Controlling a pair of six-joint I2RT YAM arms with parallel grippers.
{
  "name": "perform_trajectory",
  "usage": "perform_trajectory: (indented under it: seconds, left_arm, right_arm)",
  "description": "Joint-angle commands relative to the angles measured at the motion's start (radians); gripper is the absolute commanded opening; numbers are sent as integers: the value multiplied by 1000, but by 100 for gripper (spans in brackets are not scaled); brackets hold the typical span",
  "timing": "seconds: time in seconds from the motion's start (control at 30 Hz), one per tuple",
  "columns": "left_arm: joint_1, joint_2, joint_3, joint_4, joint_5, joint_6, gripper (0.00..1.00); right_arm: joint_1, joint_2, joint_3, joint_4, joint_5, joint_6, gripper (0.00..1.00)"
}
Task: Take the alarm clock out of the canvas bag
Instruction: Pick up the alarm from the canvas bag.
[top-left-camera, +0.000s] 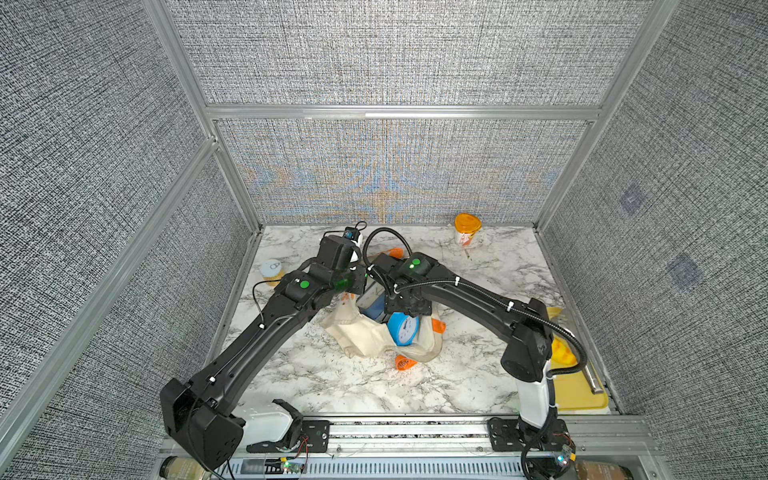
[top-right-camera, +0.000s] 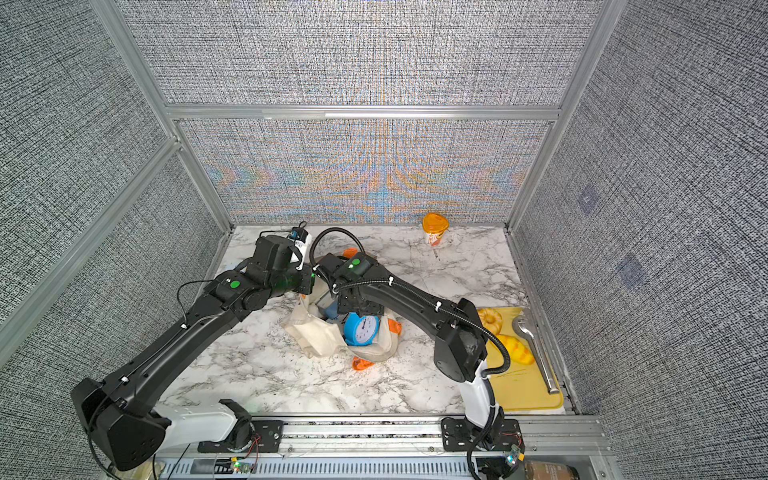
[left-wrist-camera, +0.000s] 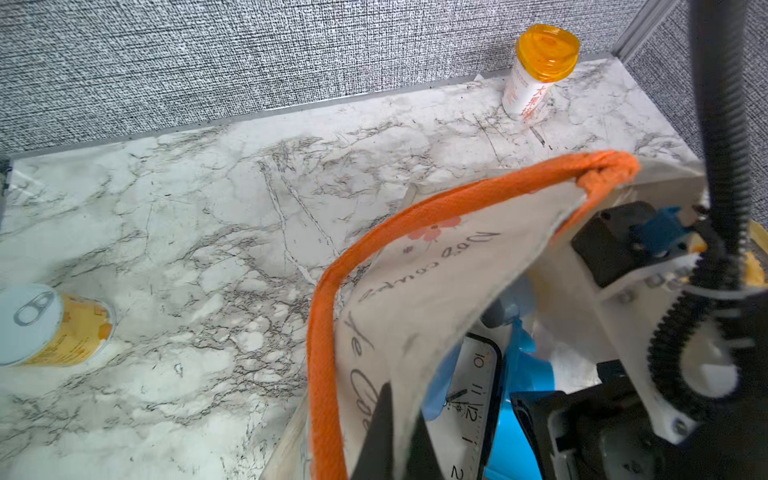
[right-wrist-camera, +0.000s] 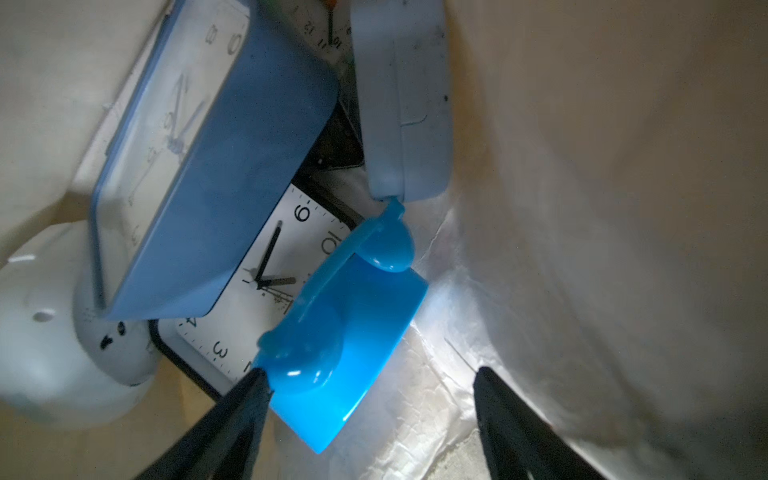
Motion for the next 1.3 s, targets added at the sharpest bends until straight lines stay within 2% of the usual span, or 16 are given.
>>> perform_trajectory:
  seconds: [0.0,0.3,0.53,0.87,1.13,1.27]
  left_arm:
    - [-20,-10,-10,61,207,23,0]
    - [-19,-17,-28,76,219,16,0]
    - [-18,-24,-36,86,221,13,0]
    - [-19,-25,-52,101,231,9,0]
    - [-18,-25,-57,101,229,10,0]
    - [-18,-25,-57,102,228,7,0]
  right_arm:
    - [1,38,36,58,73,12,77]
    - [-7,106,149,66,77,20,74]
    - [-7,150,157,61,74,51,68]
    - [-18,161,102,88,86,62,48]
    - [-19,147,67,99,88,95,41]
    - [-22,140,58,105,85,91,34]
